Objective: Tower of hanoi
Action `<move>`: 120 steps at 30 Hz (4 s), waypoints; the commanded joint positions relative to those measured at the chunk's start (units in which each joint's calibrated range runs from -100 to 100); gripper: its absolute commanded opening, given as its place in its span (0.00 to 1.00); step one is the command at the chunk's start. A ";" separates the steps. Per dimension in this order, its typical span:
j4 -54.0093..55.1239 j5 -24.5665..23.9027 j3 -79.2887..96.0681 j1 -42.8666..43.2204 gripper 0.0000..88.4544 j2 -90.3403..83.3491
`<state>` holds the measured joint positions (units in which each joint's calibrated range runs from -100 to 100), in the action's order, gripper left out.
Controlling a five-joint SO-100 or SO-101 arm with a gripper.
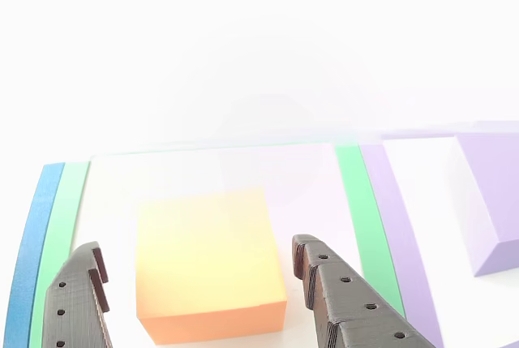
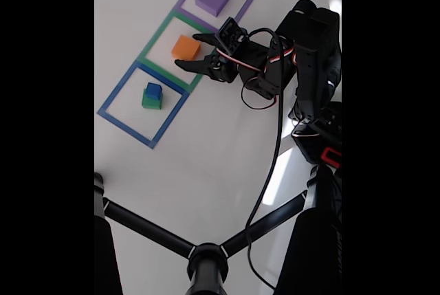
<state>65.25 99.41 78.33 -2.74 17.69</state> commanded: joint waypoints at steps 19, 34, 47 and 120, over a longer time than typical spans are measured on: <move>-52.29 0.59 0.67 1.02 0.15 -54.63; -111.08 0.59 -27.51 7.73 0.01 -75.86; -129.70 0.59 -41.33 12.52 0.01 -78.45; -20.39 0.59 -1.15 17.99 0.35 -23.14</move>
<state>41.33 99.41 80.07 14.45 -7.56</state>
